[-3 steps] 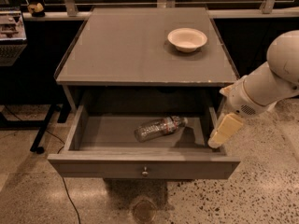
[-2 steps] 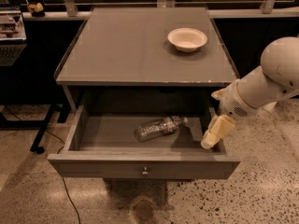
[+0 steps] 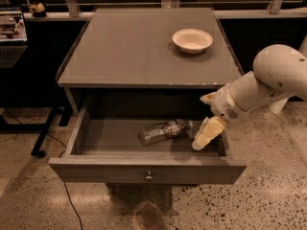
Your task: Pick water bottle from top drawer and place on counter
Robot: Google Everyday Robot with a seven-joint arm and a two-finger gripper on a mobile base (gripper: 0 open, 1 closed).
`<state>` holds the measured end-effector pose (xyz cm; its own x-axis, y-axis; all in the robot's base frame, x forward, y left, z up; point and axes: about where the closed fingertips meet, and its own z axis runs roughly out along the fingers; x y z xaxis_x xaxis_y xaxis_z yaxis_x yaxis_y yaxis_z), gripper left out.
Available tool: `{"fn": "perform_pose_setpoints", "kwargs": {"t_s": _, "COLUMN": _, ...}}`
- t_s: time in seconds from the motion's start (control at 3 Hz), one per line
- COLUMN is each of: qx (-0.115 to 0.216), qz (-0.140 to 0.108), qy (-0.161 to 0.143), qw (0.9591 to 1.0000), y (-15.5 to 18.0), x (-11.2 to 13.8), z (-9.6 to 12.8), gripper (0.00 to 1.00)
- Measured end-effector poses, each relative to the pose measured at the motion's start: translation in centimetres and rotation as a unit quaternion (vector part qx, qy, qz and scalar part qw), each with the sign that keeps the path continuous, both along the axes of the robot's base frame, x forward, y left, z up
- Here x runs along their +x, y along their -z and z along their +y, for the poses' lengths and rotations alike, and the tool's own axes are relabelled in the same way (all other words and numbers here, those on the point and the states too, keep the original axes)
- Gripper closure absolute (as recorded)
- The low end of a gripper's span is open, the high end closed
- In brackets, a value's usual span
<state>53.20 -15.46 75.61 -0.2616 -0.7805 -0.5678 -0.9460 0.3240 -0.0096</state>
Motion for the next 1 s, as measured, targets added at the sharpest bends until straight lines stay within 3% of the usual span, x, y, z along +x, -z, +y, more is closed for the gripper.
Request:
{"fn": "perform_pose_setpoints", "kwargs": {"t_s": 0.33, "qx": 0.012, "qz": -0.018, "qy": -0.015, "qw": 0.9996, "y": 0.2, "x": 0.9, "z": 2.3, "gripper": 0.0}}
{"fn": "perform_pose_setpoints", "kwargs": {"t_s": 0.67, "qx": 0.01, "qz": -0.052, "qy": -0.013, "qw": 0.9985, "y": 1.5, "x": 2.3, "z": 5.8, "gripper": 0.0}}
{"fn": "perform_pose_setpoints", "kwargs": {"t_s": 1.0, "qx": 0.01, "qz": -0.053, "qy": -0.013, "qw": 0.9985, "y": 1.5, "x": 2.4, "z": 5.8, "gripper": 0.0}}
